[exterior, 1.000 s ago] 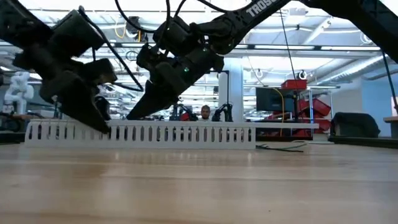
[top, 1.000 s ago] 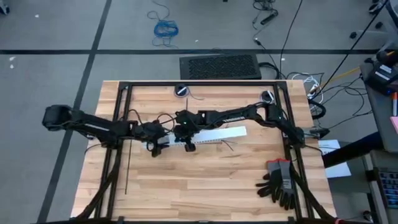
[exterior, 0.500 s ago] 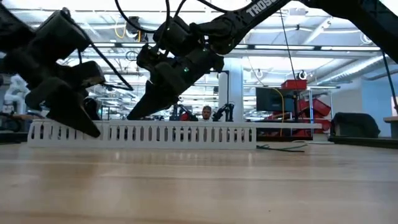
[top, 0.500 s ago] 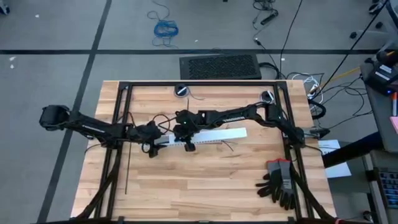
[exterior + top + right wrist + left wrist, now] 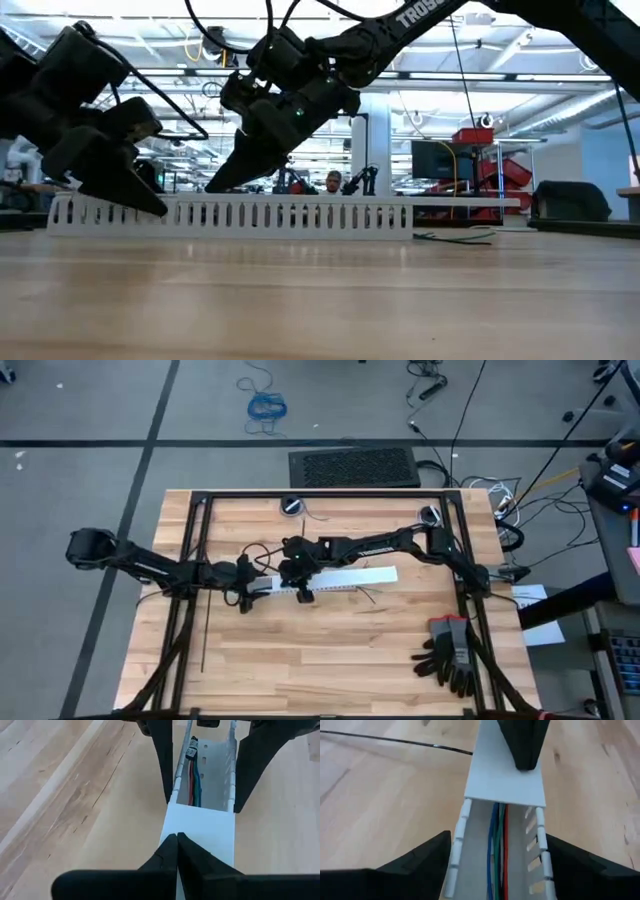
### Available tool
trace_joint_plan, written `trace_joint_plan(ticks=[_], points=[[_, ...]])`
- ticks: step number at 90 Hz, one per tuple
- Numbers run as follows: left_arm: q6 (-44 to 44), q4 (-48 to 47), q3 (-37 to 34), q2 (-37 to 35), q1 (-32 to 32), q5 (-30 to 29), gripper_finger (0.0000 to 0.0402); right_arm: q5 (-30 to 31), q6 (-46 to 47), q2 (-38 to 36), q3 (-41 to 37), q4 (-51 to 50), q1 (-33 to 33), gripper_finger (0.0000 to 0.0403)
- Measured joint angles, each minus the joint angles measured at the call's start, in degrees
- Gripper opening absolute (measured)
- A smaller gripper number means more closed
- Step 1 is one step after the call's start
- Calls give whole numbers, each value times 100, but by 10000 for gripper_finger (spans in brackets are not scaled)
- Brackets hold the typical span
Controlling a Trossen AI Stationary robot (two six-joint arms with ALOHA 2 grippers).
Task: Ziptie cables
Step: Close the cable duct
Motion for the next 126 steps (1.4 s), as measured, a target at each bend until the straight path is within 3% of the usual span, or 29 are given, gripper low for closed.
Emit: trace_joint_plan(ticks=[18,52,100,114,126], points=[[-59,82,11,279,-1,17,256,54,-87,-1,430,-336,0,0],[-114,53,17,310,-33,-31,253,404,-437,-84,1215,-2020,11,0],[-296,194,26,716,-33,-39,253,142,-431,354,1233,-806,-4,0],[-306,294,21,764,-31,-46,253,444,-583,282,1215,-629,39,0],[-306,298,18,767,-31,-57,253,853,-758,-250,1225,-1054,107,0]])
